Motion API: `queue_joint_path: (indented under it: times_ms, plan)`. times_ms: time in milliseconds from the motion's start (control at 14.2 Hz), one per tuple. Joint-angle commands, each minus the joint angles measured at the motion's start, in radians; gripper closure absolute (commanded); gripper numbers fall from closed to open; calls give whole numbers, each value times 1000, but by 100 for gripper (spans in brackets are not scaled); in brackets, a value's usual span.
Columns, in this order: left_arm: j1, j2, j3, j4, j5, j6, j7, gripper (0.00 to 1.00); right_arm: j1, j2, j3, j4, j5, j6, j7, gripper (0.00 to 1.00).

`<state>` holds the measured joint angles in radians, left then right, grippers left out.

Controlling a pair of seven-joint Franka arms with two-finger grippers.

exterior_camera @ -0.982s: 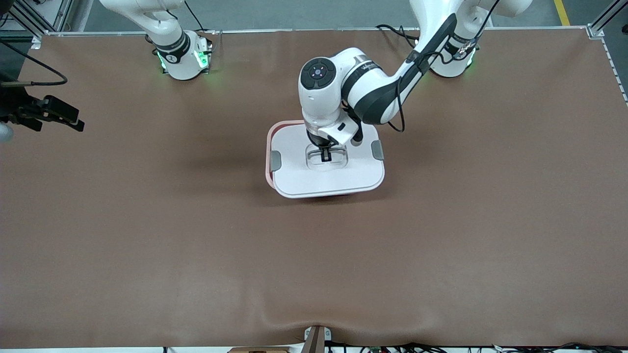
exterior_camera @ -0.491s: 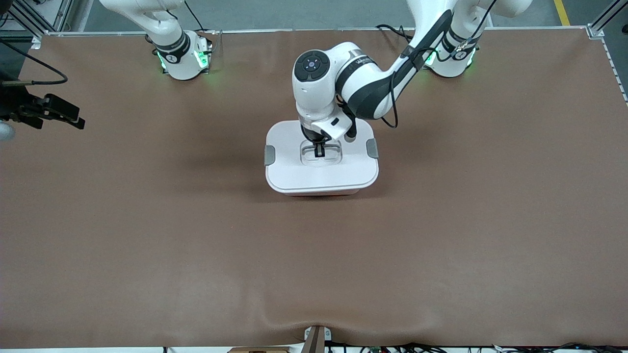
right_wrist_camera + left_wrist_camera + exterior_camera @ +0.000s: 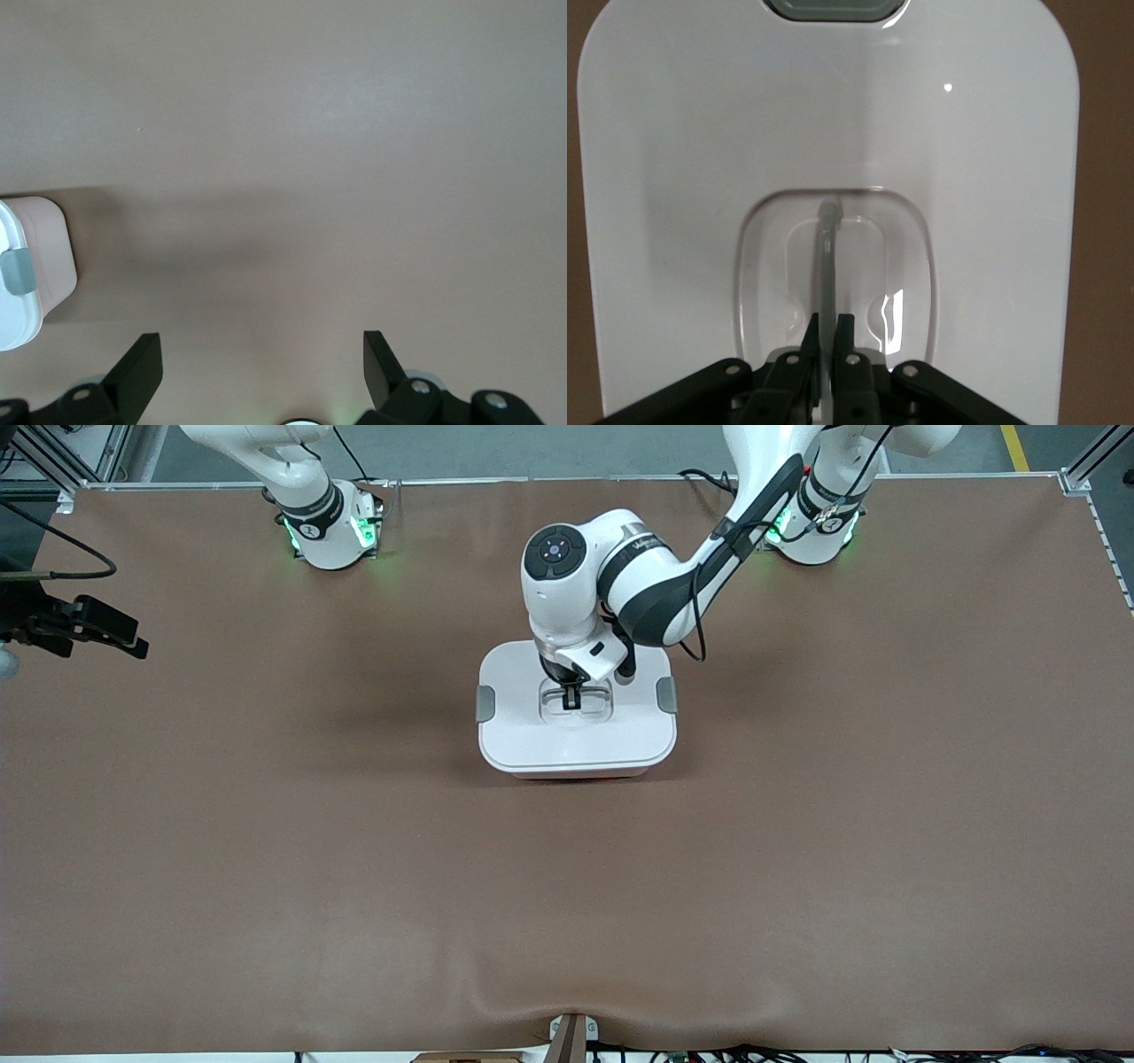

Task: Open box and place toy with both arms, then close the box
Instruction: 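Lower the lid onto the box and press it down with the left gripper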

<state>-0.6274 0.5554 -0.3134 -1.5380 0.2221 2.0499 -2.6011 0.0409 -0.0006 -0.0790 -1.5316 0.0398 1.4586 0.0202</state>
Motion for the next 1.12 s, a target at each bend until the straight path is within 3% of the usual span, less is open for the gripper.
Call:
queue_joint_path:
  times_ms: [0, 842, 912, 982, 1053]
  plan:
    - [-5, 12, -3, 22, 26, 3, 6, 100, -21, -2, 1, 24, 9, -17, 14, 0]
    - [-28, 17, -3, -4, 59, 4, -7, 100, -44, 2, 1, 41, 12, -32, 1, 0]
    - [-19, 14, -3, -1, 54, 4, -8, 85, -42, 2, 1, 41, 12, -35, 0, 0]
    - [-15, 11, -3, 4, 46, 1, -8, 35, -42, 2, 1, 41, 12, -35, 0, 0]
    - [-17, 6, 2, 10, 45, -2, -1, 0, -42, 2, 1, 41, 12, -35, 0, 0]
